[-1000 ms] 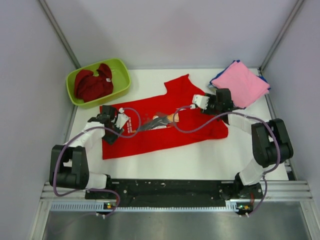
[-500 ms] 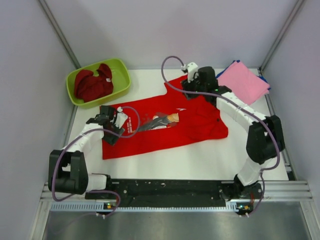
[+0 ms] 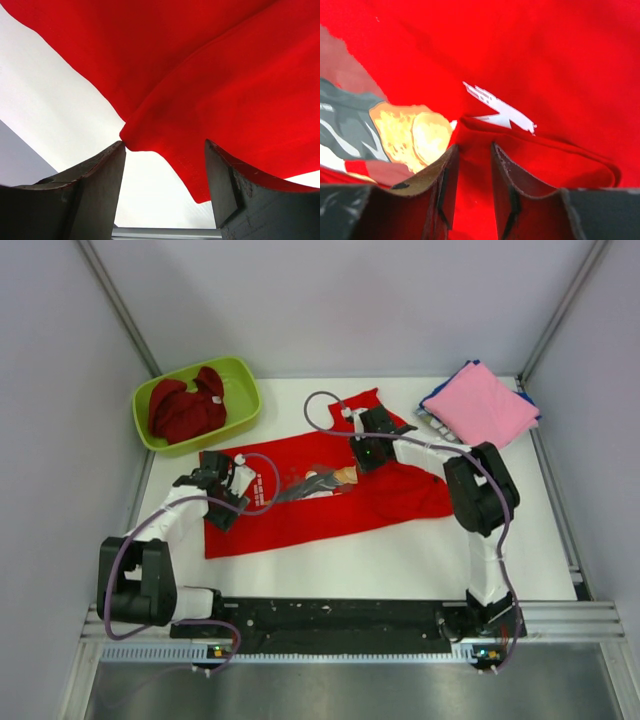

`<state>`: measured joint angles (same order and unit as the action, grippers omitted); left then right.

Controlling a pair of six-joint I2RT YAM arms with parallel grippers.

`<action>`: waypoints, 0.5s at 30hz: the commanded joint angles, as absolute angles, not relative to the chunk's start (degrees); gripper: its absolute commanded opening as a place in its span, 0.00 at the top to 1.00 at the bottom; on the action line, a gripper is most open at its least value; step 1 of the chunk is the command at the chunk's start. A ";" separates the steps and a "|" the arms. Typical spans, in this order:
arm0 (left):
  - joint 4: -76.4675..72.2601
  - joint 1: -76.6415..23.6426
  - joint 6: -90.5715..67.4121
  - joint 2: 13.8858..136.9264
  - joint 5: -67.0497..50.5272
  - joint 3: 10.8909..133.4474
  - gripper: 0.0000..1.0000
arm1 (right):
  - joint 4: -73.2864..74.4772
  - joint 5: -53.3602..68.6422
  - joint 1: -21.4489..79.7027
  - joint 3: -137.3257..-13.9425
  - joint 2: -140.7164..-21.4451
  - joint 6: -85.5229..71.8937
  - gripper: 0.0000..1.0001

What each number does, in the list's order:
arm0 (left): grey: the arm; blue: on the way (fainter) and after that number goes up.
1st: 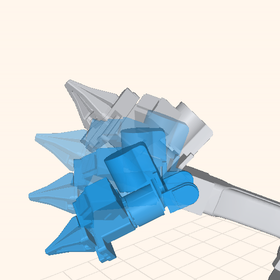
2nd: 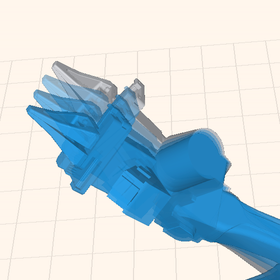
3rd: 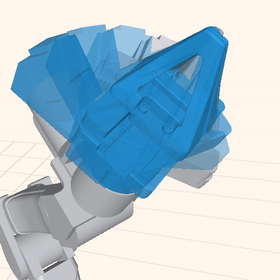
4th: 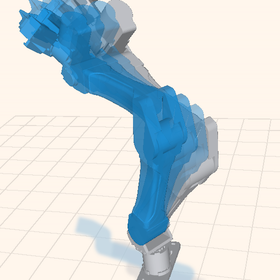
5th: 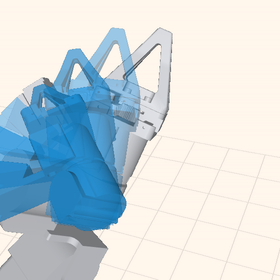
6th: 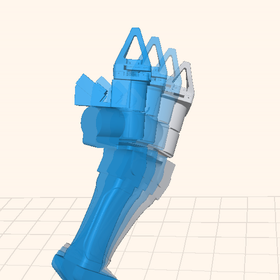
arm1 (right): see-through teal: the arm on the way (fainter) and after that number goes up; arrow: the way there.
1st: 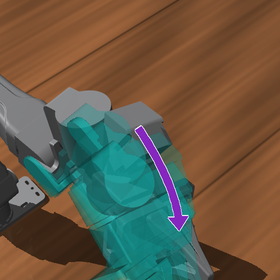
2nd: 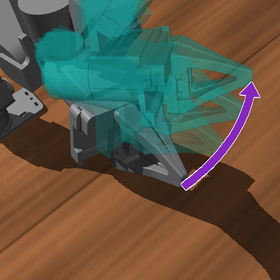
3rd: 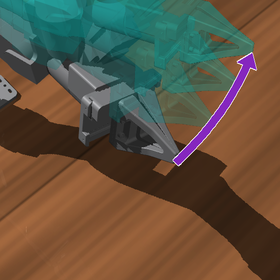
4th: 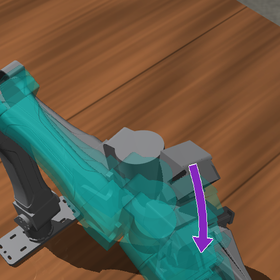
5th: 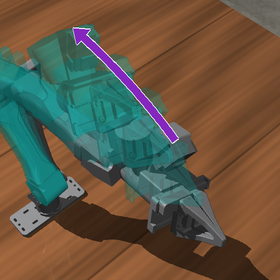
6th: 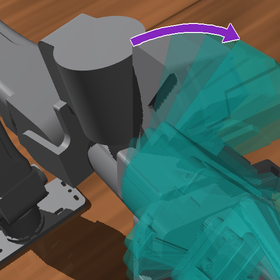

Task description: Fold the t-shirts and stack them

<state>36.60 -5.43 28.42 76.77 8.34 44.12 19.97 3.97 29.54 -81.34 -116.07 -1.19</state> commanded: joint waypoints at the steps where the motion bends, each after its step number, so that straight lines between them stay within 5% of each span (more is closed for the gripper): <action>1: 36.48 -5.36 27.86 75.41 7.73 44.56 0.31 | 19.95 2.98 30.41 -84.73 -118.39 -3.08 0.70; 15: 36.30 -5.36 28.13 74.88 7.38 44.12 0.31 | 24.87 -0.79 23.56 -74.02 -99.85 -4.21 0.69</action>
